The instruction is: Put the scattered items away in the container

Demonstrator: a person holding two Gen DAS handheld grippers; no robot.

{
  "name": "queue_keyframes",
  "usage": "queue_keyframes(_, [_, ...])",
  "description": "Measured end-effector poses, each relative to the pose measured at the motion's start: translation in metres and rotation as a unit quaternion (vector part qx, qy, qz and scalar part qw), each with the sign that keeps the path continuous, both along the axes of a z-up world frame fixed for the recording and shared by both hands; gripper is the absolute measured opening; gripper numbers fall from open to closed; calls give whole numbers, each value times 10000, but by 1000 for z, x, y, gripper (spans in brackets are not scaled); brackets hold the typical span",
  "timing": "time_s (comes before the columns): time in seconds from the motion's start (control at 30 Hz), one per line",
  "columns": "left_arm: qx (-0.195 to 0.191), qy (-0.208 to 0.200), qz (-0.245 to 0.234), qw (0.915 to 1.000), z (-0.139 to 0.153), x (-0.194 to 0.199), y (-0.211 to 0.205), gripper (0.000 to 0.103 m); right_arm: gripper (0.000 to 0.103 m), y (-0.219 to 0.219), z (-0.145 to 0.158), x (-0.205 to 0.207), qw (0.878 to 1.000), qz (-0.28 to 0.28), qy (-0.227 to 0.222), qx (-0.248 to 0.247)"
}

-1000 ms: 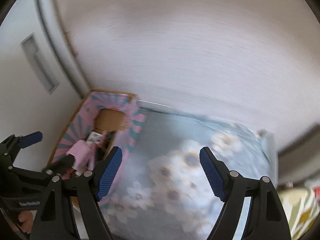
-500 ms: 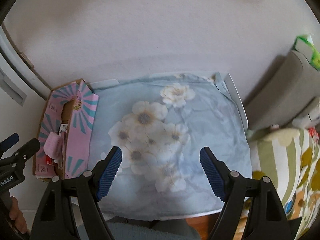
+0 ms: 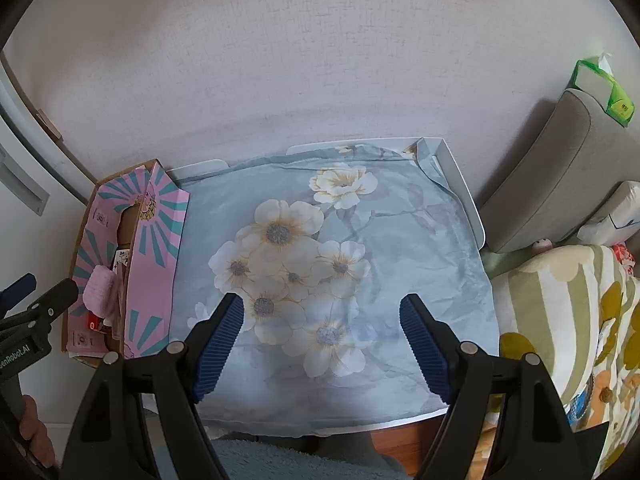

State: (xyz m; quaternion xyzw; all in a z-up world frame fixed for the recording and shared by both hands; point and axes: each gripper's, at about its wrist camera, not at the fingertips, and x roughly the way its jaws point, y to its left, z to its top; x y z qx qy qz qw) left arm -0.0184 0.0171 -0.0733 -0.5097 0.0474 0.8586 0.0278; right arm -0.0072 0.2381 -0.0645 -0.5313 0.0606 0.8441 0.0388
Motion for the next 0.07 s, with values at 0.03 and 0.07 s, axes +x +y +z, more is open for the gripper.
queue_keyframes(0.03, [-25, 34, -4, 10000, 1, 0, 0, 102, 77, -1, 0, 0, 10000, -2, 4, 9])
queue_keyframes(0.07, [-67, 66, -13, 10000, 1, 1, 0, 102, 77, -1, 0, 0, 10000, 1, 5, 19])
